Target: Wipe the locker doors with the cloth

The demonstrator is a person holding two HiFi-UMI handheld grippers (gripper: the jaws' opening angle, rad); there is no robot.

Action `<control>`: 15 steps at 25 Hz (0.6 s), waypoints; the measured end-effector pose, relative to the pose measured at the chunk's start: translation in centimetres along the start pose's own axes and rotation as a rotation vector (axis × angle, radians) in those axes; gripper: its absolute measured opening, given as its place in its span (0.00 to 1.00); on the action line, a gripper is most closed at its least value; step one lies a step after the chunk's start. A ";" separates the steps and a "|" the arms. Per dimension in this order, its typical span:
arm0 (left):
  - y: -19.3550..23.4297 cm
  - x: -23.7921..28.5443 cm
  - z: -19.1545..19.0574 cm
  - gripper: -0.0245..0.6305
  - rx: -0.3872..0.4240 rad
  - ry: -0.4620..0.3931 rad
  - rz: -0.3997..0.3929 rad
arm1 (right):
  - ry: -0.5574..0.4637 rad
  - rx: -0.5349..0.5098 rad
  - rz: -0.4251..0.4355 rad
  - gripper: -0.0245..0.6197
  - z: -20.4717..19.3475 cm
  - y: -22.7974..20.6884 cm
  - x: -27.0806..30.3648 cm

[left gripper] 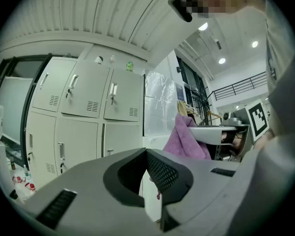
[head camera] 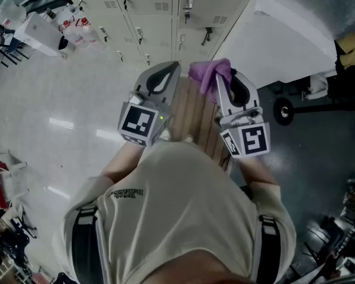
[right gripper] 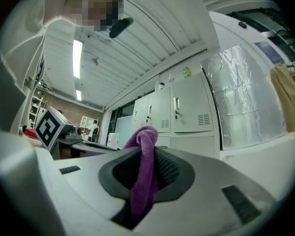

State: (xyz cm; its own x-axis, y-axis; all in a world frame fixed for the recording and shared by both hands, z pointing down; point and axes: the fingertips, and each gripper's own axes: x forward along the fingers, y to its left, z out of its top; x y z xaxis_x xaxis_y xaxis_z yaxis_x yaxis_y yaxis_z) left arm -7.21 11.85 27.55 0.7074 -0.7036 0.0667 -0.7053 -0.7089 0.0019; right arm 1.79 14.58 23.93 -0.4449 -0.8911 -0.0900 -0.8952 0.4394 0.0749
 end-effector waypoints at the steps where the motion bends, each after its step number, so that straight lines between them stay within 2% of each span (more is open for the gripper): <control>1: -0.1 0.1 0.1 0.04 0.000 -0.007 0.001 | -0.001 -0.001 0.001 0.12 0.0 -0.1 -0.1; 15: -1.5 1.8 0.5 0.04 0.025 -0.021 0.015 | -0.003 0.011 0.018 0.12 -0.5 -2.2 -1.0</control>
State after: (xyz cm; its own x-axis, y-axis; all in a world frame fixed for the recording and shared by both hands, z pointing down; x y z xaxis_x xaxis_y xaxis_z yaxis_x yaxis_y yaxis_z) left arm -4.86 11.68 27.17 0.6981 -0.7146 0.0455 -0.7143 -0.6994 -0.0240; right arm 4.18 14.48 24.34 -0.4606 -0.8829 -0.0916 -0.8875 0.4561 0.0660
